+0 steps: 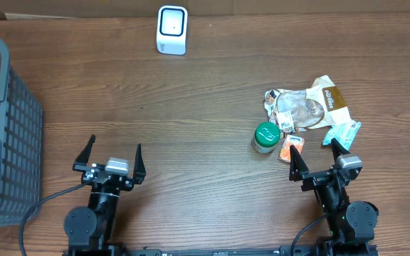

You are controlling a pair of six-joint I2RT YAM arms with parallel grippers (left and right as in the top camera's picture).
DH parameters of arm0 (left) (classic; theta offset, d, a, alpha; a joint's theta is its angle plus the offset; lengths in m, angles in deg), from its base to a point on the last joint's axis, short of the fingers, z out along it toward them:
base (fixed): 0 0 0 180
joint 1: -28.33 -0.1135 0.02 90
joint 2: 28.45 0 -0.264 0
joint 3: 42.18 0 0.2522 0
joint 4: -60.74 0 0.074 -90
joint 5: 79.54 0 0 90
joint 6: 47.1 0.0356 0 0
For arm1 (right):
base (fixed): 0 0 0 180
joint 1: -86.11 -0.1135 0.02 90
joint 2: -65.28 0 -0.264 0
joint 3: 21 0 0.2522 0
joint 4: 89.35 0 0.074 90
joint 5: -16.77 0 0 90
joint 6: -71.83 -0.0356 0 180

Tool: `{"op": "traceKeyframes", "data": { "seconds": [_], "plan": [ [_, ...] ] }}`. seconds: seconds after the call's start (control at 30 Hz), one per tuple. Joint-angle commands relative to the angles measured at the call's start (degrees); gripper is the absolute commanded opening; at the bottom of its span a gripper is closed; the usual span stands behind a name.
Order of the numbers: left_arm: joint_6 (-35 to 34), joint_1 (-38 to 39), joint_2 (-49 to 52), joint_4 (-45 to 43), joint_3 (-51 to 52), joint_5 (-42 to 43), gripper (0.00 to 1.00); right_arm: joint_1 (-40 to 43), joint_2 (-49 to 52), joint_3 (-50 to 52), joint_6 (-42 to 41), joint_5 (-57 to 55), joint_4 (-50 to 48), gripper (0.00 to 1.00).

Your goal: Scan the item barcode

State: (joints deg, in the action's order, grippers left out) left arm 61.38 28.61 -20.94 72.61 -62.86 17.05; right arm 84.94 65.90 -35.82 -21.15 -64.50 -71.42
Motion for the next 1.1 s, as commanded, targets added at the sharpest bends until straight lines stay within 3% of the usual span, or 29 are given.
{"op": "traceKeyframes", "data": {
  "seconds": [0.0, 0.23, 1.07],
  "plan": [
    [4.8, -0.3, -4.7, -0.5, 4.5, -0.6, 1.00, 0.2, -0.5, 0.6, 0.0, -0.1, -0.2, 1.00],
    [6.9, -0.4, -7.3, 5.9, 6.6, -0.9, 0.99, 0.2, -0.5, 0.6, -0.1, -0.1, -0.2, 1.00],
    [6.8, -0.3, -7.3, 5.9, 6.6, -0.9, 1.00, 0.2, -0.5, 0.6, -0.1, -0.1, -0.2, 1.00]
  ]
}}
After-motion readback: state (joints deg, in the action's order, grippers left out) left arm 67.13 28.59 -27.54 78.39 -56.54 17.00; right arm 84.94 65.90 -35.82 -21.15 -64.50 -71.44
